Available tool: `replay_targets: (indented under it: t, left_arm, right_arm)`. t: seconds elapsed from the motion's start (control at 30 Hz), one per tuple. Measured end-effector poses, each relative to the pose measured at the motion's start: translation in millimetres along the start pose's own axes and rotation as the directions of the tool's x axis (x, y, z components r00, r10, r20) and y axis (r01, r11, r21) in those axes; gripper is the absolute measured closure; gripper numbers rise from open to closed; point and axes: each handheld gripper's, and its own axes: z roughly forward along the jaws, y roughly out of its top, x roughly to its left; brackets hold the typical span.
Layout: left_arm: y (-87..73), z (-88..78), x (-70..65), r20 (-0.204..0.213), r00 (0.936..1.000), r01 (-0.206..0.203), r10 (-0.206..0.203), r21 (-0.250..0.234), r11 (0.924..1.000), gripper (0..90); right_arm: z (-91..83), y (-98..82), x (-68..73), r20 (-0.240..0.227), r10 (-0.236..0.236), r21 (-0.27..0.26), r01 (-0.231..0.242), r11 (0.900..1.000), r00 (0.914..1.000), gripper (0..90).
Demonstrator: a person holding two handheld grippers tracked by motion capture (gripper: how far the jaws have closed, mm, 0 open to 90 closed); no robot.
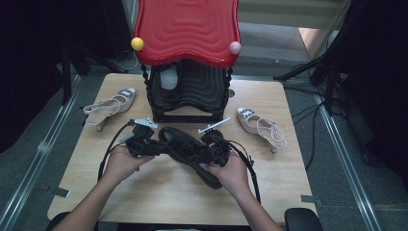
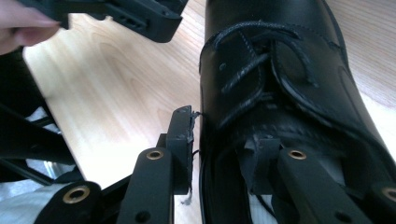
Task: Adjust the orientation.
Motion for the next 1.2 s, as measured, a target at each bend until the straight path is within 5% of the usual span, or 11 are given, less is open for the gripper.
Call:
replay_targets:
  t: [0.27, 0.43, 0.83, 0.97, 1.1, 1.2]
  left_arm:
    - [-3.9, 1.7, 3.8, -0.006, 0.9997, 0.022, -0.022, -0.005, 0.9998, 79.8]
    - [-6.8, 6.4, 3.4, -0.017, 0.9998, 0.008, -0.008, -0.008, 0.9999, 85.4]
    - [-11.3, 22.1, 6.2, -0.016, 0.9998, 0.016, -0.016, 0.001, 0.9999, 86.8]
    - [-11.6, 23.6, 5.0, -0.025, 0.9997, 0.003, -0.003, -0.006, 1.0, 86.9]
    - [-11.2, 24.0, 5.1, -0.03, 0.9995, 0.006, -0.006, -0.011, 0.9999, 86.8]
    - [-10.1, 25.1, 5.8, -0.033, 0.9993, 0.016, -0.017, -0.014, 0.9998, 86.6]
  right_arm:
    - [-46.7, -7.1, -13.4, -0.029, 0.013, -0.079, -0.015, 0.997, 0.9995, 73.6]
    - [-62.4, -6.2, -34.3, 0.028, 0.024, -0.109, -0.021, 0.994, 0.9993, 83.2]
    - [-19.9, 0.3, -74.5, 0.126, -0.002, -0.074, 0.011, 0.997, 0.9921, 89.5]
    - [-6.5, -1.0, -71.9, 0.106, -0.029, -0.038, 0.033, 0.999, 0.994, 90.0]
    - [-3.1, -5.0, -63.0, 0.145, -0.062, -0.041, 0.069, 0.997, 0.9875, 90.0]
    - [-3.1, -11.8, -62.3, 0.112, -0.043, -0.06, 0.05, 0.997, 0.9928, 90.0]
